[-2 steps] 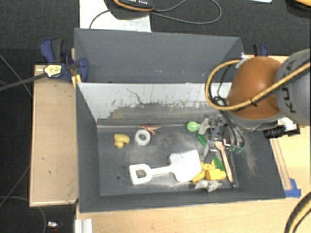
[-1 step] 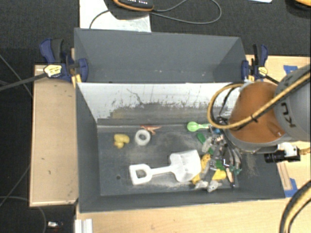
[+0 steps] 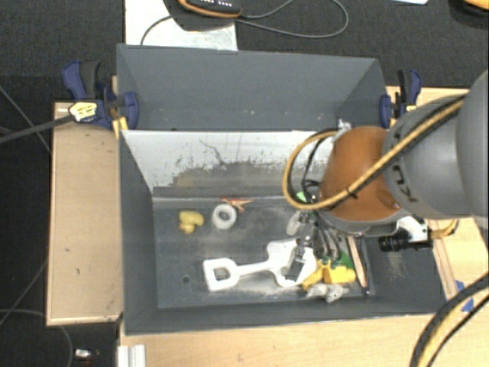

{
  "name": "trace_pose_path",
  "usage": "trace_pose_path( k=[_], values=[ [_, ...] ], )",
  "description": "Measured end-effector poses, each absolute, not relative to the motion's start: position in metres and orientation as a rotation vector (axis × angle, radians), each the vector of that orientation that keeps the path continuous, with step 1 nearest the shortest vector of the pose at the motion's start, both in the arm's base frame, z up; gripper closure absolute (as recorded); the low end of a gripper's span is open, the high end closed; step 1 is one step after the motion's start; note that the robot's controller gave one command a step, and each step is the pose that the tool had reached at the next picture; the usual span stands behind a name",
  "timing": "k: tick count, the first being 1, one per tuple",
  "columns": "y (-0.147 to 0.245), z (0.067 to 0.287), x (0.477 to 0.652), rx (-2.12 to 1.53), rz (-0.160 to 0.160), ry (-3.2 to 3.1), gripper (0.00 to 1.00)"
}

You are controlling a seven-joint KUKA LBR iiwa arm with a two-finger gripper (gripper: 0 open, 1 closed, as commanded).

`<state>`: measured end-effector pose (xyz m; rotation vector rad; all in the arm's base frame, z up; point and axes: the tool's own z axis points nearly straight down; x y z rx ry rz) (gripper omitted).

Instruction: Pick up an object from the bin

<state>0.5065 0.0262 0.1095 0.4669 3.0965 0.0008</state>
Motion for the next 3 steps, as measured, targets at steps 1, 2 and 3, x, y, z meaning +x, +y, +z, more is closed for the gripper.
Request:
trace_pose_path(
  k=[1, 2, 3],
  values=[
    [0.009, 0.129, 0.494, 0.458, 0.005, 3.108, 0.0],
    [-0.003, 0.108, 0.501, 0.49, -0.004, 3.094, 0.0],
    [0.046, 0.086, 0.5, 0.452, 0.003, 3.106, 0.0]
  ],
)
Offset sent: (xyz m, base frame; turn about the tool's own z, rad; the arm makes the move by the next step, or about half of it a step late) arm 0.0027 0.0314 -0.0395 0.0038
